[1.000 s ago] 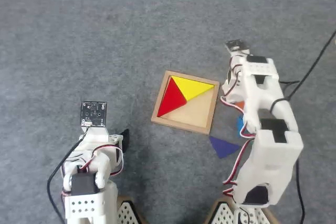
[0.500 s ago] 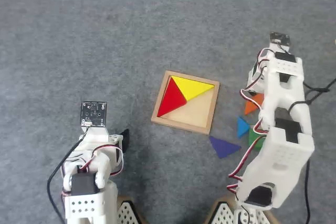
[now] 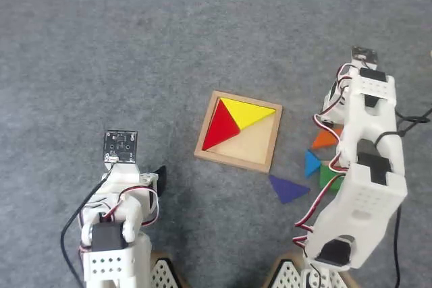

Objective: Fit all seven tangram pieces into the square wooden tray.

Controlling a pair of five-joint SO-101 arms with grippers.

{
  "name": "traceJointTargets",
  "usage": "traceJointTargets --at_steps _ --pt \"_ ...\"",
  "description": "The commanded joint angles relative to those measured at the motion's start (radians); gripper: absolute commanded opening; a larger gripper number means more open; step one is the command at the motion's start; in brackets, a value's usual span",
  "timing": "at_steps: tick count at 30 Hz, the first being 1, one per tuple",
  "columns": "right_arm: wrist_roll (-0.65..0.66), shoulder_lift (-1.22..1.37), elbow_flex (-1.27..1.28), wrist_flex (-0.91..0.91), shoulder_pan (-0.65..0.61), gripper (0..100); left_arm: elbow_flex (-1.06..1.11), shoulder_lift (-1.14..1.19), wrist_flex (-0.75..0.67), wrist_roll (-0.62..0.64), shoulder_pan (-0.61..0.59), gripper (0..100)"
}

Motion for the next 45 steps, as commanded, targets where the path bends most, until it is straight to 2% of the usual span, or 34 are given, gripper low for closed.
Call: traceJointTargets --at_steps 1,4,10,20,24,26,28,37,45 --pt "0.017 -0.008 -0.071 -0.018 -0.001 25.7 -0.012 -0.011 -0.021 0.011 -0.005 24" --pt "0.017 0.012 -0.118 -0.013 0.004 21.2 -0.012 -0.011 -0.021 0.011 -0.005 24" --pt "0.015 0.076 -0.212 -0.025 0.042 3.6 -0.012 -0.011 -0.021 0.011 -0.005 24" --pt "-0.029 0.163 -0.5 0.096 0.104 2.2 -0.012 -0.011 -0.021 0.011 -0.005 24" --pt "-0.009 0.148 -0.534 0.28 0.038 2.4 -0.012 -0.011 -0.021 0.011 -0.005 24" --pt "0.041 0.128 -0.486 0.349 -0.016 2.4 -0.012 -0.011 -0.021 0.011 -0.005 24" --pt "0.048 0.099 -0.402 0.335 -0.048 2.6 -0.012 -0.011 -0.021 0.011 -0.005 24" --pt "0.048 -0.183 0.184 -0.079 -0.085 12.0 -0.012 -0.011 -0.021 0.011 -0.005 24" --pt "0.044 -0.335 0.387 -0.122 -0.077 16.2 -0.012 -0.011 -0.021 0.011 -0.005 24"
